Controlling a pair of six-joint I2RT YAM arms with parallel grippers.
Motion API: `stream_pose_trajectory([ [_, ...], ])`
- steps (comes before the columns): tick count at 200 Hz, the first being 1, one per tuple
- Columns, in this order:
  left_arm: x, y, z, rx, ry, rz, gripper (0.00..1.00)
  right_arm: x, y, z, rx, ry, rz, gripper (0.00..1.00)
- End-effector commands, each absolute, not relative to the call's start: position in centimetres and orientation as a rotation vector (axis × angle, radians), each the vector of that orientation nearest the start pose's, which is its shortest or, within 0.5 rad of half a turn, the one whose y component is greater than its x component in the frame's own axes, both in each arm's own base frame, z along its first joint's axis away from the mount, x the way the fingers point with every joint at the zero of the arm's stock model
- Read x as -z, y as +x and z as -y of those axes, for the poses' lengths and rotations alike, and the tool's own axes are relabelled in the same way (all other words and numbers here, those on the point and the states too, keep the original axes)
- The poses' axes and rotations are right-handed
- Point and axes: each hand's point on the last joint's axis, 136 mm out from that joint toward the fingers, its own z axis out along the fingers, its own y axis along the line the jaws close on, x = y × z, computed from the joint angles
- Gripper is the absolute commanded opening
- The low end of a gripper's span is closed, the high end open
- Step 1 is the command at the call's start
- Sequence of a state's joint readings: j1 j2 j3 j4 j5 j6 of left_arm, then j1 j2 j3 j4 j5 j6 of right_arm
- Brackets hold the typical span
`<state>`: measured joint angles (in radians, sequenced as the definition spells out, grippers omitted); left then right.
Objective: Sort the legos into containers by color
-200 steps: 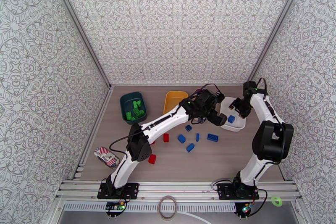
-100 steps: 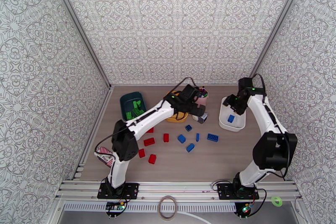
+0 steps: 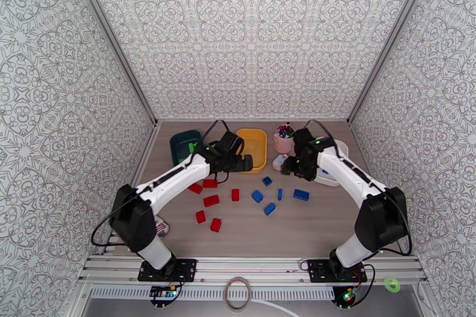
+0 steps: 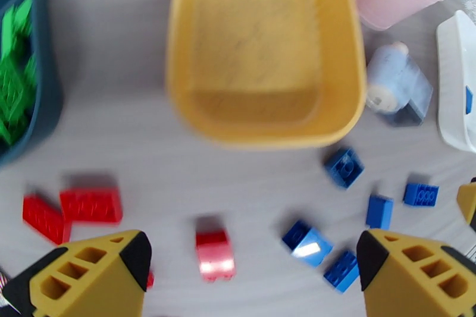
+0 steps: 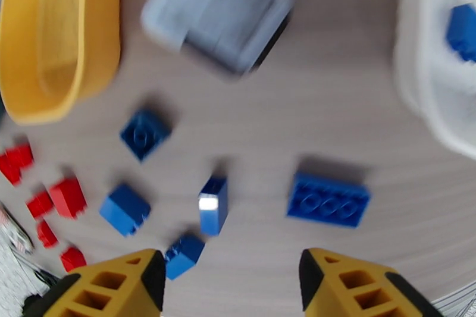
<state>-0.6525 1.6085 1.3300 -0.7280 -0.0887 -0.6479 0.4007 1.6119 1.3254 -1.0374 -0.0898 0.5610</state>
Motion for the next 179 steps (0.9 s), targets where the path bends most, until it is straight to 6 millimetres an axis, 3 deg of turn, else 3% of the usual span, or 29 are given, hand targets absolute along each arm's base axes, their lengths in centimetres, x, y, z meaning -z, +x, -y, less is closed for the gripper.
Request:
stream_pose_trajectory([
  [1,-15.5,32.4,22.7,0.373,-0.134,-2.606,0.96,-11.4,30.2,-16.4,-0.290,0.213,-2.959,0.60],
  [39,-14.1,29.3,22.2,0.383,-0.177,-2.626,0.96,-8.8,29.4,-18.0,-0.266,0.169,-3.007,0.56],
  [86,-13.2,26.7,22.5,0.381,-0.171,-2.641,0.96,-5.3,29.1,-18.3,-0.207,0.155,-3.080,0.52],
  [119,-12.9,26.1,22.8,0.383,-0.167,-2.650,0.96,-3.5,28.9,-18.0,-0.162,0.159,-3.112,0.50],
  [179,-13.4,27.0,23.7,0.390,-0.137,-2.650,0.95,-1.4,28.5,-17.8,-0.127,0.167,-3.146,0.44],
])
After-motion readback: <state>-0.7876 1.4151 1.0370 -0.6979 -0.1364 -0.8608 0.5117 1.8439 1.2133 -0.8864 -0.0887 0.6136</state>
